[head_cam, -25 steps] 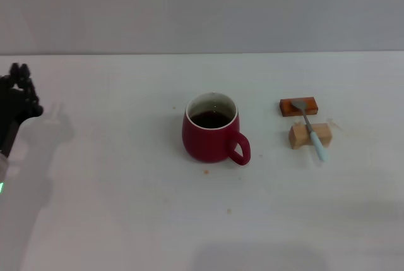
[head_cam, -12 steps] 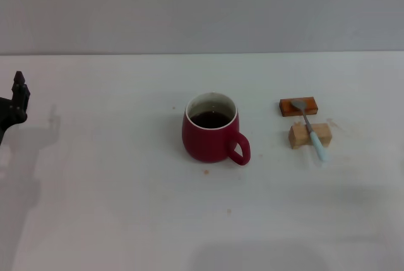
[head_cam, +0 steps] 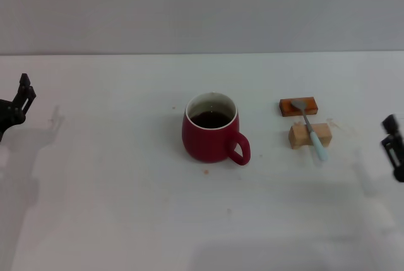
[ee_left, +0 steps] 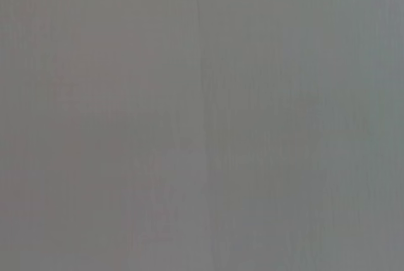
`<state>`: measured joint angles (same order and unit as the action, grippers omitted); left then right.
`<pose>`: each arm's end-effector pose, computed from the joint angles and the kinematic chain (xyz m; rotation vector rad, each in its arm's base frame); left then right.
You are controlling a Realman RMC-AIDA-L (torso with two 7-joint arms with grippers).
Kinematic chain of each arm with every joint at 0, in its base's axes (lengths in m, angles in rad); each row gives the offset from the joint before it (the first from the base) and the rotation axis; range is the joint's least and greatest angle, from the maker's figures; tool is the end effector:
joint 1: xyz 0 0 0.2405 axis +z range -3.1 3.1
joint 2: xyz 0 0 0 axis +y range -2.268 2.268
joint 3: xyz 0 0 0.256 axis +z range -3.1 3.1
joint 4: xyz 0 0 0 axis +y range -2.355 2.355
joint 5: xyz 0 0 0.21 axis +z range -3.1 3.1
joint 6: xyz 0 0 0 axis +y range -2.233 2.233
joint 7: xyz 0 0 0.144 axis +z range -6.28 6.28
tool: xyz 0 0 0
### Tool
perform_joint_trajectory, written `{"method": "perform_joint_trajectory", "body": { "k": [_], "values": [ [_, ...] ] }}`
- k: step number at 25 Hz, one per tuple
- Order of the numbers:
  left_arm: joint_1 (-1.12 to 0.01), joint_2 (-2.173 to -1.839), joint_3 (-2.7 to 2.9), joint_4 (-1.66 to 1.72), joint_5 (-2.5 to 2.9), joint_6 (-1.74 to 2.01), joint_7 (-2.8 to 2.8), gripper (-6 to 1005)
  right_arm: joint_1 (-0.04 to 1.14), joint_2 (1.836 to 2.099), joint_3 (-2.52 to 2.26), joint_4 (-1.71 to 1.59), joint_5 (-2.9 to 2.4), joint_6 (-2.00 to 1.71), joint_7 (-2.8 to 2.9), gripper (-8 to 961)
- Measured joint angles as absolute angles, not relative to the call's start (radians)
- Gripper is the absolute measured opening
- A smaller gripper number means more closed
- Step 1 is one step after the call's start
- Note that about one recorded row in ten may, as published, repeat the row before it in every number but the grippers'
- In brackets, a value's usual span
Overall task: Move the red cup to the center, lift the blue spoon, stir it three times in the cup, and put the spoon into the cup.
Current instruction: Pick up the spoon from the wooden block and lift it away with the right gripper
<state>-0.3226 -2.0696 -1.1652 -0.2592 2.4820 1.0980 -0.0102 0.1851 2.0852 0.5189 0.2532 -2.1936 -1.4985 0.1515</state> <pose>-0.3571 0.3154 0.0080 -1.4615 -0.5381 -0.5587 0.3233 0.2324 -0.0328 -1.6313 0.4834 0.8986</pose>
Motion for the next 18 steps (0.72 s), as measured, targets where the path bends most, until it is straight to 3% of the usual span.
{"method": "perform_joint_trajectory", "body": {
  "k": [4, 7, 18],
  "values": [
    [-0.323, -2.07, -1.164, -0.259, 2.482, 1.095, -0.01, 823, 0.187, 2.088, 0.486, 0.269, -2.192, -1.455, 0.118, 617],
    [-0.326, -2.069, -1.16, -0.258, 2.482, 1.089, -0.01, 856, 0.175, 2.088, 0.485, 0.303, -2.188, -1.432, 0.108, 617],
    [-0.329, -2.069, -1.16, -0.246, 2.483, 1.086, -0.011, 856, 0.178, 2.087, 0.485, 0.338, -2.187, -1.313, 0.11, 621]
  ]
}}
